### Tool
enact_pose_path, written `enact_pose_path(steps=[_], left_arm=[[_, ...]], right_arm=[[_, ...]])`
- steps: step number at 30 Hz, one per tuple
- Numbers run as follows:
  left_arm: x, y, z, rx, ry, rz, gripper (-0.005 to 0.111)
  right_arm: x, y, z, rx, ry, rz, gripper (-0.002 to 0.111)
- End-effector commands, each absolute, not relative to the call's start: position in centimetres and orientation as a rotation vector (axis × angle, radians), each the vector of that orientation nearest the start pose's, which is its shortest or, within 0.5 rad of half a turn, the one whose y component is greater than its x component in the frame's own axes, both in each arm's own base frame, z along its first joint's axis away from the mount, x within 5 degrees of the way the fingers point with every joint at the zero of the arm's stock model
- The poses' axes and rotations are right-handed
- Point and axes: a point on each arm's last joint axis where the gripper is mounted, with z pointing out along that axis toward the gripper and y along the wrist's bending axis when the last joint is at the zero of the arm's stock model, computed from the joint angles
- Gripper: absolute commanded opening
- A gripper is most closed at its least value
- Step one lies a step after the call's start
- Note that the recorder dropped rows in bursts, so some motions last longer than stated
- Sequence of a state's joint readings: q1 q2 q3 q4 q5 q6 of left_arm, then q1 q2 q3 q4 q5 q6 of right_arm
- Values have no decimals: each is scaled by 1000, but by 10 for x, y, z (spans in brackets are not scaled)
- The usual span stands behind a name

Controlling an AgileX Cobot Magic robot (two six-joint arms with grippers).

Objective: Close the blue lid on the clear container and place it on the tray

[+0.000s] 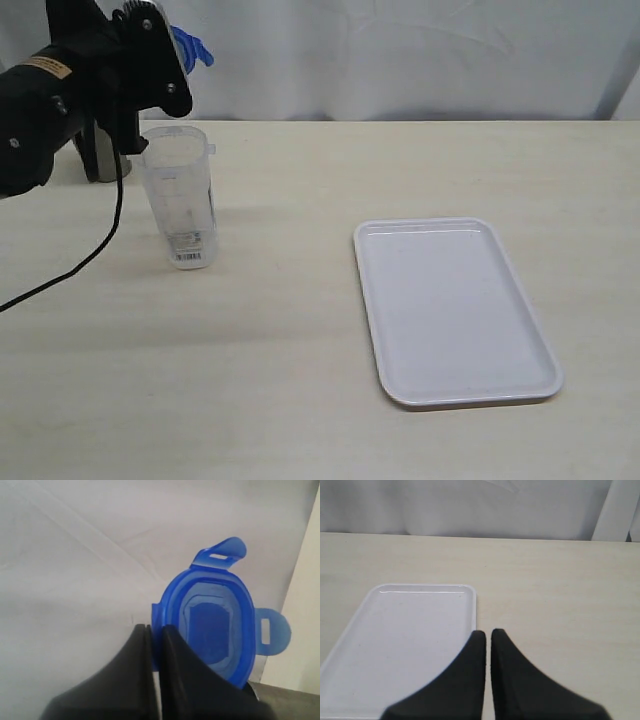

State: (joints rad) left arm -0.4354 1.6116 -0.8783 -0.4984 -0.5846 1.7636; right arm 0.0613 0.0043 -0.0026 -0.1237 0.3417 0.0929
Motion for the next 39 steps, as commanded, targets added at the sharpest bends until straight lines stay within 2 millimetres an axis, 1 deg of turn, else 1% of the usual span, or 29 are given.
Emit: enact_pose_path(steps=[1, 3, 17, 23, 29, 33, 39], left_arm=[[333, -126, 249, 1241, 1320, 862, 0], [334, -125, 246, 1249, 1332, 859, 0], [333, -127, 241, 1287, 1360, 823, 0], [332, -126, 241, 1266, 1382, 815, 0], [330, -131, 242, 1253, 1381, 824, 0], [326, -138, 242, 1288, 1360, 850, 0], [326, -138, 244, 1272, 1347, 870, 0]], right_arm=[[54, 0, 183, -46, 1822, -9, 5], [54, 0, 183, -46, 1822, -9, 5], [54, 0, 183, -46, 1822, -9, 5], [54, 0, 183, -47, 1822, -10, 5], [54, 0, 183, -47, 1822, -10, 5], [54, 0, 183, -47, 1822, -10, 5], [54, 0, 183, -47, 1822, -10, 5]])
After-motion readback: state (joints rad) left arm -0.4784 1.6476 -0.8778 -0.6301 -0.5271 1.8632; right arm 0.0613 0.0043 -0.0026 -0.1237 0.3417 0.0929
